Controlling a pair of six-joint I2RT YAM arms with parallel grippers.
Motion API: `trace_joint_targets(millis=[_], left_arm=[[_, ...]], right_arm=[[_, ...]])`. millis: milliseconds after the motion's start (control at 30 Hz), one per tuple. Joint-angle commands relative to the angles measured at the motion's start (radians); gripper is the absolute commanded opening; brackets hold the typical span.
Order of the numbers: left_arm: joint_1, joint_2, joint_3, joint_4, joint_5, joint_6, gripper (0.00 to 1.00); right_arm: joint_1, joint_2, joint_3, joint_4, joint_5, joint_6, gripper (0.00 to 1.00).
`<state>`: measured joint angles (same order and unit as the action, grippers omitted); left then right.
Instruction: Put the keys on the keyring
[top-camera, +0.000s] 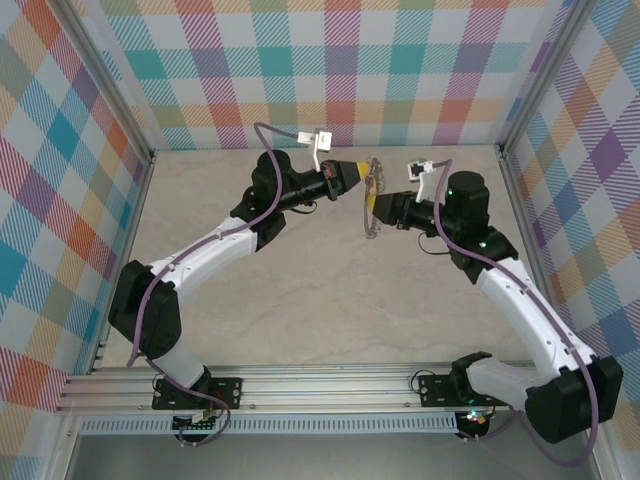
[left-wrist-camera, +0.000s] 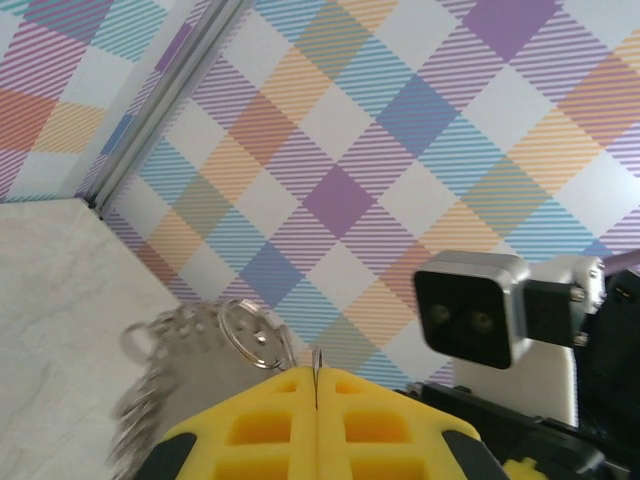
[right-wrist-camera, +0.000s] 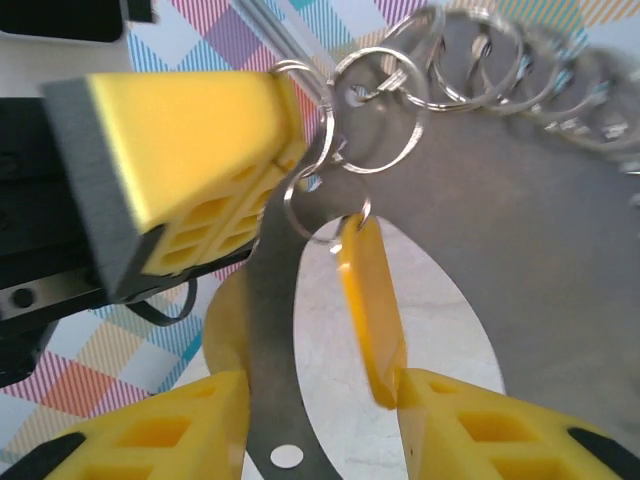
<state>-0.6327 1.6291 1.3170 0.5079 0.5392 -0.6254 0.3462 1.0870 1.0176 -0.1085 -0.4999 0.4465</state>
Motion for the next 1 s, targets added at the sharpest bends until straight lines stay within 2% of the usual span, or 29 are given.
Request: trace_joint_targets(millis=[0, 233, 367, 533, 733, 967], left_arm=[[-0.011, -0.042, -0.002, 0.15, -0.01, -0.058, 0.0], [-0.012, -0.035, -0.004, 0.229, 0.027, -0.11, 0.0], [-0.012, -0.035, -0.003, 0.259, 0.052, -0.134, 0.0], [-0.012, -0.034, 0.013, 0.266, 0.084, -0.154, 0.0], [-0.014, -0.025, 0.035, 0.274, 0.123, -0.181, 0.0], [-0.019, -0.019, 0.056, 0.277, 0.149, -0.195, 0.0]], right_arm=[[-0.012, -0.049, 0.013, -0.062, 0.07, -0.06, 0.43], [-0.049, -0.08, 0.051, -0.098, 0.109, -0.112, 0.44], [-0.054, -0.067, 0.073, -0.1, 0.087, -0.164, 0.49], [-0.059, -0.055, 0.093, -0.075, -0.004, -0.218, 0.56], [-0.059, -0.017, 0.141, -0.047, -0.137, -0.233, 0.57], [-0.06, 0.036, 0.183, -0.025, -0.185, -0.224, 0.56]])
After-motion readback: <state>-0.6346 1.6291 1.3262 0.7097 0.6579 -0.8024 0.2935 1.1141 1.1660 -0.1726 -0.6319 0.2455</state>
